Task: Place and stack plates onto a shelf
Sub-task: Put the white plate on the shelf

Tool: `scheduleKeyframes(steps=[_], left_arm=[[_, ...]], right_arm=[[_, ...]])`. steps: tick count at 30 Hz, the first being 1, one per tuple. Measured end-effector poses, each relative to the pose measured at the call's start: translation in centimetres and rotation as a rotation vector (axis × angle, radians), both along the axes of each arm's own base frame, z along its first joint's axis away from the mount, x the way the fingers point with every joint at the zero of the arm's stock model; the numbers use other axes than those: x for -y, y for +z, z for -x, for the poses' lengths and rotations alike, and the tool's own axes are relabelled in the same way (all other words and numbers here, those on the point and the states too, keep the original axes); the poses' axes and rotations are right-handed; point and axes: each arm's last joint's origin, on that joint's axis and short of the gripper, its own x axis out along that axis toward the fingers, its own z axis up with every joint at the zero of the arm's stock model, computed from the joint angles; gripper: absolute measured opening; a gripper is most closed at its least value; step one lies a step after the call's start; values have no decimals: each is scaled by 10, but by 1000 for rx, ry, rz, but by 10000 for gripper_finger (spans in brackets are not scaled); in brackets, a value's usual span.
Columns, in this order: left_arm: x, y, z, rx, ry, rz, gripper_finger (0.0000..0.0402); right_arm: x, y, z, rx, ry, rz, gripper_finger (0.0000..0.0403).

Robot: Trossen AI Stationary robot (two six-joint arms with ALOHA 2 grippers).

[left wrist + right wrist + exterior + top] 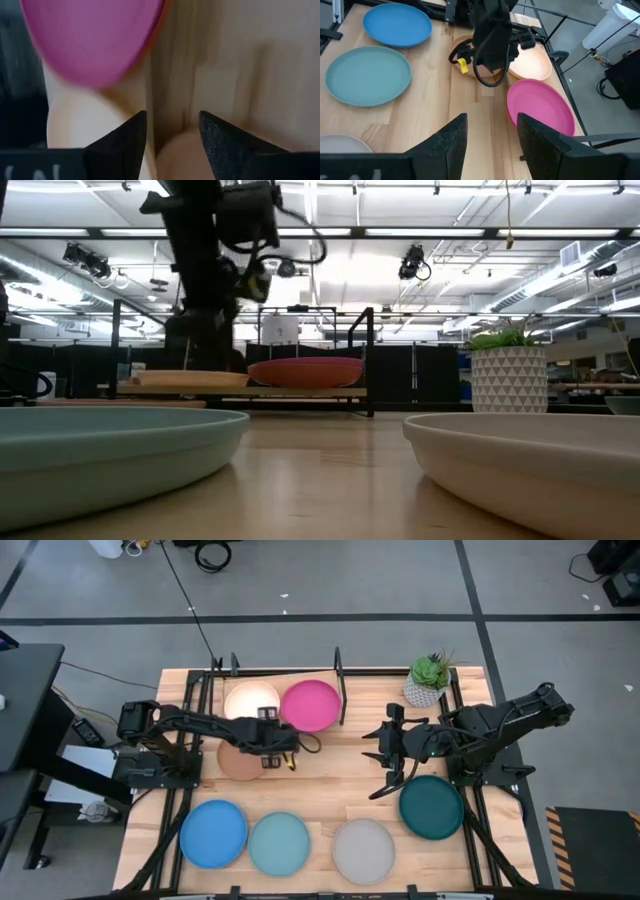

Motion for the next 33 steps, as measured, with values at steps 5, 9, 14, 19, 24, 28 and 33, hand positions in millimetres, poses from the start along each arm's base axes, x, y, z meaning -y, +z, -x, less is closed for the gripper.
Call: scheduleKeyframes(steps=[5, 9, 14, 19, 24, 28, 33], left_arm=[[5, 5, -16, 97, -147, -13, 186], [6, 6, -22, 127, -213, -20, 186], [2, -6, -34, 125, -260, -56, 186], [-1, -24, -47, 80, -272, -198, 185], [-9, -26, -49, 84, -239, -235, 185], [-21, -26, -48, 86, -207, -225, 185], [-33, -26, -47, 107, -161, -201, 185]], right_arm=[[0, 0, -1, 9, 1, -3, 178], [0, 0, -1, 7, 2, -2, 178], [0, 0, -1, 8, 3, 0, 178], [-1, 1, -1, 12, 7, 4, 178], [-1, 1, -1, 11, 10, 8, 178], [-1, 1, -2, 14, 11, 9, 178], [-1, 1, -2, 15, 11, 8, 178]])
